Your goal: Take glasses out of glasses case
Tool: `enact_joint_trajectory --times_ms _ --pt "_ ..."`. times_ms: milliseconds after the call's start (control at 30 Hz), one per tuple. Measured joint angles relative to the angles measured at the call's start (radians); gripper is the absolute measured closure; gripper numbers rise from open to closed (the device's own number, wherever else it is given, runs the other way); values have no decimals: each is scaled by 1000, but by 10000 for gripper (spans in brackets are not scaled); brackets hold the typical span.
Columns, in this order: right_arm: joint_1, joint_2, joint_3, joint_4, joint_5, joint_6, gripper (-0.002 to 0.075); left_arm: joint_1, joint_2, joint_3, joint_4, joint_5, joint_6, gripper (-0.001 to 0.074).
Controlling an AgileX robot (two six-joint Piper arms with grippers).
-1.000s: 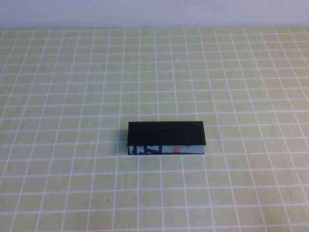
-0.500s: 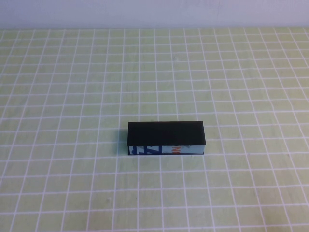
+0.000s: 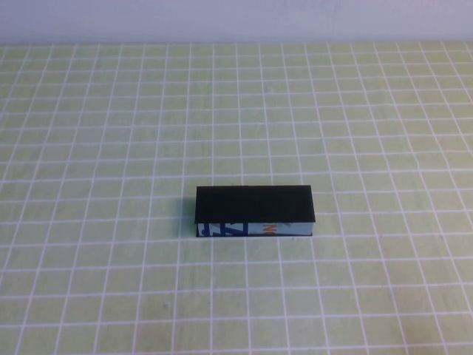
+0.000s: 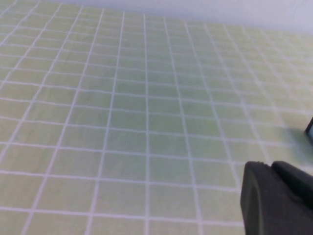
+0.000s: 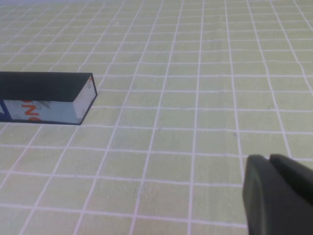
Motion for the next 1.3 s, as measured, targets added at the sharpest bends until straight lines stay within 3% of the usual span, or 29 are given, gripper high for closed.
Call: enact_joint_trajectory --times_ms 233,433,567,767,1000,1300 --pt "0 0 0 0 0 0 743 0 0 0 -421 -111 -2 739" --pt "0 0 0 0 0 0 743 0 0 0 -541 -153 -2 739" --pt "0 0 0 0 0 0 743 0 43 -50 -553 -73 -2 739" --pt "0 0 0 0 0 0 743 0 340 -312 -449 197 10 739" --pt "0 0 0 0 0 0 743 0 788 -650 -409 523 258 739" --pt "0 0 0 0 0 0 743 -33 1276 -978 -481 502 516 739"
